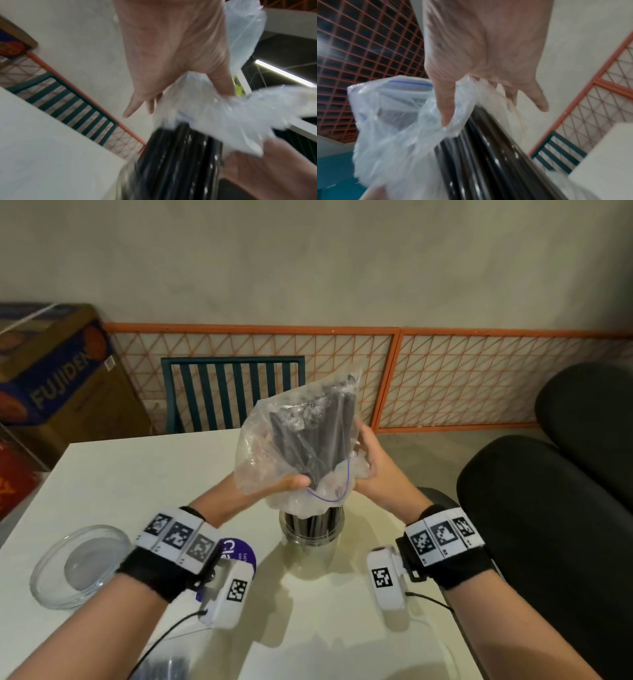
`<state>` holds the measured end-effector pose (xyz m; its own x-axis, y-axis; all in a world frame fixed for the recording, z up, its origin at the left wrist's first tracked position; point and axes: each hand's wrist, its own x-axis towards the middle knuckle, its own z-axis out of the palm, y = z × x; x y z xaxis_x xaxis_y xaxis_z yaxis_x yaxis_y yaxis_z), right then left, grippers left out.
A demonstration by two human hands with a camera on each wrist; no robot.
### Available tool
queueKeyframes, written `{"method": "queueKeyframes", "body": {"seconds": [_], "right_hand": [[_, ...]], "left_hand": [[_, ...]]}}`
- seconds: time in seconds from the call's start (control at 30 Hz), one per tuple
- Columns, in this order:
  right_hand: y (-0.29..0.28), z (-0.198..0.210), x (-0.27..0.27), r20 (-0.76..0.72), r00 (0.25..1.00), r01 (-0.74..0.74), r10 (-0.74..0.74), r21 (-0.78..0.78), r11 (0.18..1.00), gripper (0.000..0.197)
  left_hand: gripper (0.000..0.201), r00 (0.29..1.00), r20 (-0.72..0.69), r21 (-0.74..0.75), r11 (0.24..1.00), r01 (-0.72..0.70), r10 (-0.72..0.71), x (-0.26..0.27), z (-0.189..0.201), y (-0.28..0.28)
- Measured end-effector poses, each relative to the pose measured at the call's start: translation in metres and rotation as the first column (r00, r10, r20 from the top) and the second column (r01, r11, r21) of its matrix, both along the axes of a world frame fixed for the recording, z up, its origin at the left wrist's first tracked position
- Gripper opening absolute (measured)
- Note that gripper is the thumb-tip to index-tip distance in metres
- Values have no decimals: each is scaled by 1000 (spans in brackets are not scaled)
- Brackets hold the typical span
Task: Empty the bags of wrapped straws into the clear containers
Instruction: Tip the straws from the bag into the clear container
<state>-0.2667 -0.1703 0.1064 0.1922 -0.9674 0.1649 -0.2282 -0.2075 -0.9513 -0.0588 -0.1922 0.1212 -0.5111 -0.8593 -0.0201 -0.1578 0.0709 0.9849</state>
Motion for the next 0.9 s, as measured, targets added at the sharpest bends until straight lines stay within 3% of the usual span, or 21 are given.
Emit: {"method": "queueKeyframes", "body": {"seconds": [0.13,0.2,0.4,0.53,0.63,0.73,0.83,0.9], "right_hand": [[11,3,-16,-201,978,-39,55,81,996,94],[18,4,-20,-235,971,-16,42,111,994,107],[35,18,-5,-120,993,3,0,21,1000,95],[37,25,-1,-81,996,21,-25,-54,998,99],[38,52,-1,-21,999,30,-36,-219,975,97],[44,63,-2,27,999,30,-24,-249,968,90],[56,69,-5,-62,991,84,-118,-403,911,52],[66,75,-9,-174,964,73,-201,-553,830,26]], "left_hand": [[69,981,105,121,982,148,-161,34,17,-3],[96,983,98,142,980,143,-157,40,16,-4],[114,998,33,57,997,60,-62,31,18,8],[120,999,27,-13,999,-30,31,23,22,11],[109,993,-29,-88,990,-113,111,19,41,16],[71,979,-52,-186,961,-205,199,12,56,26],[34,896,-246,-113,907,-406,370,10,73,34],[31,850,-344,-23,902,-432,398,10,84,41]]}}
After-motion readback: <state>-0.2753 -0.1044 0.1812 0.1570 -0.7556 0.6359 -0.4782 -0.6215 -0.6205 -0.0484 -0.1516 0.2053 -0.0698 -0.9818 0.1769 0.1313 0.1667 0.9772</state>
